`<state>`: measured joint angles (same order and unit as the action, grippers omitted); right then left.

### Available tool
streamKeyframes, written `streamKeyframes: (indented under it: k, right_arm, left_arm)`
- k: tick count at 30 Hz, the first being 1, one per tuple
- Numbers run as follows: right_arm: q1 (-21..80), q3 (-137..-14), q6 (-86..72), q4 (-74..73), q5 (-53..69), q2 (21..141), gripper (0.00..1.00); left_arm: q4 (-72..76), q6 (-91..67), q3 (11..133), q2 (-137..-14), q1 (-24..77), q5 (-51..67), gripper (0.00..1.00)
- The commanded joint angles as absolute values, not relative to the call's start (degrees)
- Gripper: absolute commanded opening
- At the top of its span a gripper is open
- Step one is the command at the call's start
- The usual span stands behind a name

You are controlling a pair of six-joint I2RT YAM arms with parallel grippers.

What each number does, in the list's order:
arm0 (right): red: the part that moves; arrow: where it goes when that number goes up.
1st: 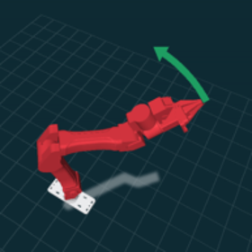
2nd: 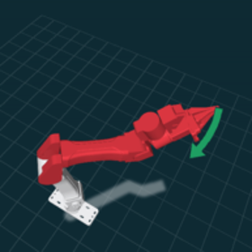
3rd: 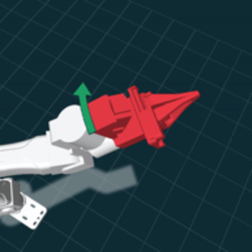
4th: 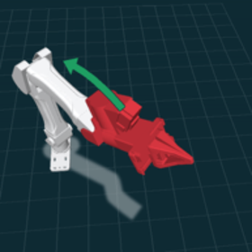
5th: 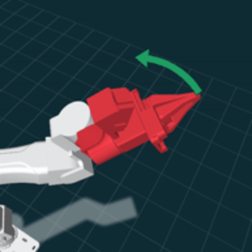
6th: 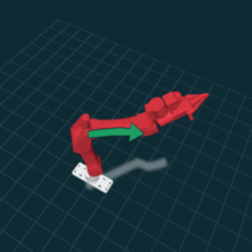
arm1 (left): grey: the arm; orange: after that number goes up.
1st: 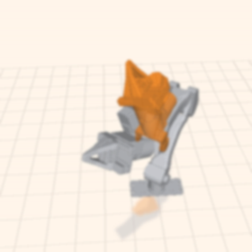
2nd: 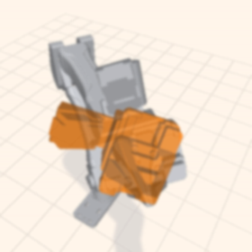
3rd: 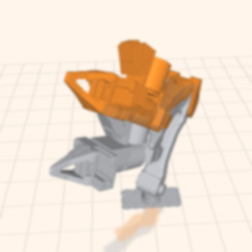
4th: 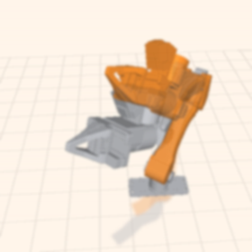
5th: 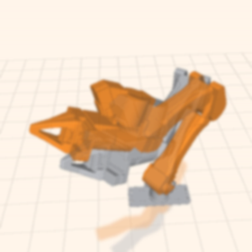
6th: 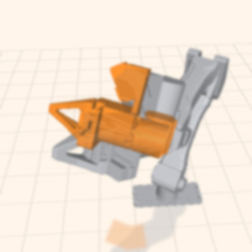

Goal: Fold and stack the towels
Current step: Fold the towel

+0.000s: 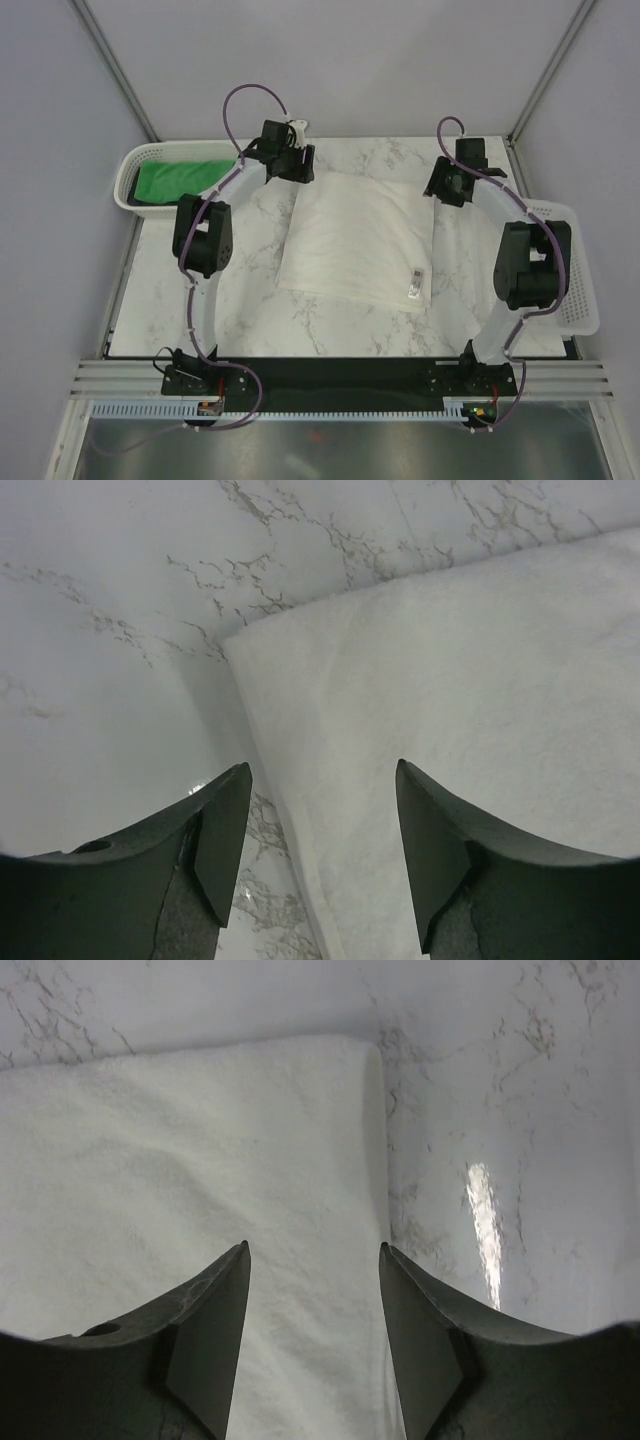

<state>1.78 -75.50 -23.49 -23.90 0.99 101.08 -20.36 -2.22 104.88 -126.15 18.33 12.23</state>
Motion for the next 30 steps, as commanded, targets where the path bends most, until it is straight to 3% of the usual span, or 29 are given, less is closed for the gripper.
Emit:
streamKeyframes:
  k: [1,13,21,30]
  right_arm:
    - [0.97,-82.08,-18.73,-20.92,9.48,107.12,0.63]
    - [-1.41,-92.19,-16.61,-20.92,8.52,121.72,0.59]
    - [-2.37,-94.57,-12.75,-22.32,11.42,119.88,0.61]
    - [-4.57,-104.85,-8.62,-27.6,21.35,130.42,0.66]
  left_arm:
    - [-23.55,3.16,111.96,-130.16,17.93,8.29,0.68]
    - [-24.61,3.69,121.99,-138.43,15.82,13.61,0.68]
    - [-25.31,0.8,124.8,-140.1,14.15,12.56,0.7]
    - [-25.22,-4.14,130.52,-145.9,8.97,36.03,0.71]
